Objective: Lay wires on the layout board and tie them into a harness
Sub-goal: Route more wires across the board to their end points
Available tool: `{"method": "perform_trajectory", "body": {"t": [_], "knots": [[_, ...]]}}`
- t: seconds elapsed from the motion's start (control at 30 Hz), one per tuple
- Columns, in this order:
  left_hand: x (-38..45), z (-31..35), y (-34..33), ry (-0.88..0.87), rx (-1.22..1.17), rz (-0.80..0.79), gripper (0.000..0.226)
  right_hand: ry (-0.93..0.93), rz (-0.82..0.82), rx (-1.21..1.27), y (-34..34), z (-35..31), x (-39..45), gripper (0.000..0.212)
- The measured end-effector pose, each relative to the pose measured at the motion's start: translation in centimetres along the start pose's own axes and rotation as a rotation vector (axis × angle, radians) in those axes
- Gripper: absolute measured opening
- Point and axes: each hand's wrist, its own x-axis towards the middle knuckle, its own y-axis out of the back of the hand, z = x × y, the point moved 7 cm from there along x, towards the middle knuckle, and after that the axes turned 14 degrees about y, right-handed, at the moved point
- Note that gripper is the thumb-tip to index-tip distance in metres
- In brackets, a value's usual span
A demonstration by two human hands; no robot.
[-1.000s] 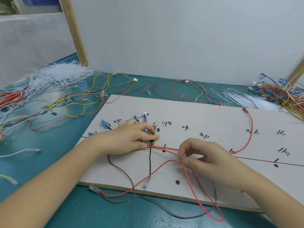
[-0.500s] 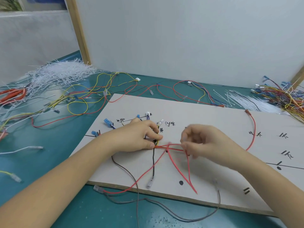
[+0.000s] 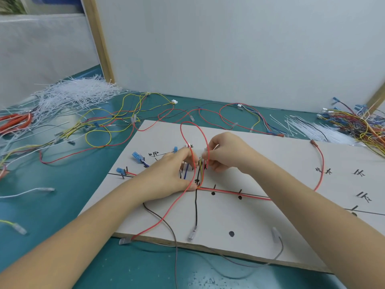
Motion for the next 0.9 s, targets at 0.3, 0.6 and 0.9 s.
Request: {"method": "perform_trajectory", "body": {"t": [0.3, 0.6, 0.9], "knots": [[-0.6, 0.7, 0.3, -0.081, 0.003, 0.021, 0.056, -0.044, -0.066, -0.075, -0.5, -0.4, 1.0, 0.013], [-1.1, 1.4, 3.9, -0.057, -0.934, -0.031, 0.030, -0.140, -0.131, 0.086, -0.9, 0.1, 0.8, 0.014], [-1.2, -6.9, 11.4, 0.238, -1.425, 0.259, 0.043, -0.141, -0.102, 0.093, -1.1, 0.3, 0.5, 0.021]]}}
